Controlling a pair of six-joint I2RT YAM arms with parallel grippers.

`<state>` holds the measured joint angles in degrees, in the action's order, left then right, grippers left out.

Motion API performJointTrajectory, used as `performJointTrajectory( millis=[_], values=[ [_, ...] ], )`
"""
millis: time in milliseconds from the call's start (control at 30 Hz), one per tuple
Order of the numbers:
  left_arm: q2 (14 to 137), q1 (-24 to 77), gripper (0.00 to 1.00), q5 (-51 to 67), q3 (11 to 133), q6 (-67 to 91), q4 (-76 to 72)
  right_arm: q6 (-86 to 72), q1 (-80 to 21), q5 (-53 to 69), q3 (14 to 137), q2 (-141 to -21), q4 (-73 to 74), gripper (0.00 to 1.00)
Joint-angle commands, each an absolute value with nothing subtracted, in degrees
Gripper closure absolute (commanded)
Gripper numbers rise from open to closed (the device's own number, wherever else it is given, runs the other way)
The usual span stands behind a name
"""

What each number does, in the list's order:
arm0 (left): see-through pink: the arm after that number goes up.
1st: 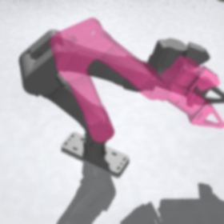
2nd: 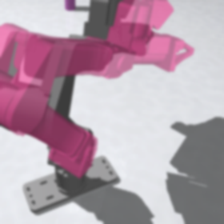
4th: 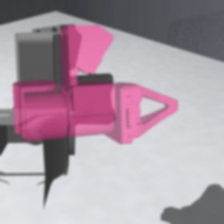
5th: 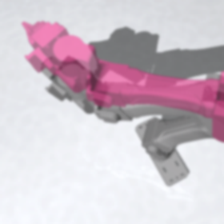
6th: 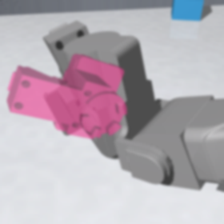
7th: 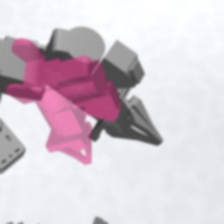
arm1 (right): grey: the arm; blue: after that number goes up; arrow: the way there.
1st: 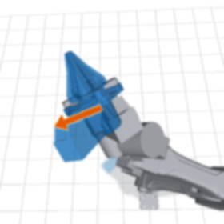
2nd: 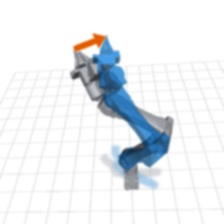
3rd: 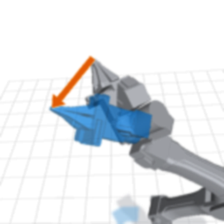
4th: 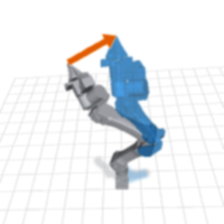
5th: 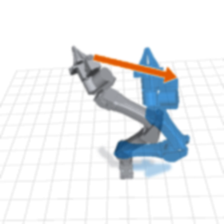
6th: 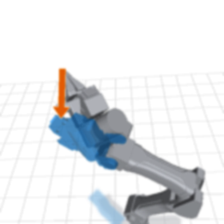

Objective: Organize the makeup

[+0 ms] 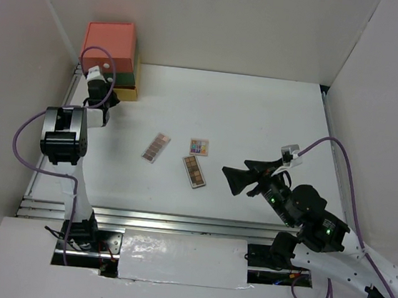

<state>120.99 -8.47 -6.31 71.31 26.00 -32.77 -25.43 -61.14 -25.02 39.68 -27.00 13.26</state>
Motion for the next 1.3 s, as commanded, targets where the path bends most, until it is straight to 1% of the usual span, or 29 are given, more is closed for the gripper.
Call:
performJointTrajectory(
  millis=[0,200,333,467,667,867,933,1000,1033,1067,1133,1167,1233,1267],
  values=[
    [117.2,-8.7,0.77,-8.9,68.9,26.8,-34.6,-24.8,-61.0,-24.4,39.5,-25.9,11.0,0.0],
    [111.8,-8.7,0.78,-9.5,61.9,30.0,-36.5,-25.3,-61.1,-23.4,39.6,-25.0,11.4,0.0],
    [107.1,-8.8,0.79,-12.0,55.8,32.2,-36.6,-25.5,-61.1,-23.2,40.1,-24.3,12.0,0.0],
    [103.8,-8.8,0.8,-12.1,54.6,33.0,-35.3,-25.8,-61.1,-23.5,40.7,-23.4,13.0,0.0],
    [99.9,-8.8,0.81,-12.3,49.7,34.2,-37.1,-26.5,-61.1,-22.1,41.0,-22.4,14.2,0.0],
    [97.6,-8.6,0.78,-12.8,47.5,34.6,-35.7,-27.3,-61.1,-21.1,41.3,-21.1,15.6,0.0],
    [97.2,-8.6,0.73,-13.0,47.1,34.9,-35.3,-27.5,-61.1,-20.8,41.4,-20.7,16.1,0.0],
    [96.8,-8.5,0.63,-12.7,46.6,34.6,-35.5,-27.7,-61.1,-20.7,41.3,-20.4,16.3,0.0],
    [96.6,-8.5,0.58,-12.7,46.5,34.6,-35.4,-27.7,-61.1,-20.7,41.4,-20.3,16.4,0.0],
    [96.5,-8.4,0.48,-13.1,46.6,34.7,-35.2,-27.7,-61.1,-20.8,41.5,-20.2,16.5,0.0],
    [96.2,-8.3,0.37,-13.5,46.5,34.8,-34.5,-27.8,-61.0,-20.9,41.5,-20.3,16.7,0.0],
    [96.0,-8.3,0.3,-13.9,46.2,35.0,-34.3,-27.8,-61.1,-20.9,41.5,-20.3,16.7,0.0],
    [95.1,-8.2,0.2,-14.8,45.6,35.3,-34.4,-27.8,-61.1,-20.9,41.7,-20.5,16.7,0.0],
    [94.7,-8.2,0.13,-15.2,45.1,35.7,-34.2,-27.6,-61.1,-21.0,42.1,-20.7,16.8,0.0]
  ],
)
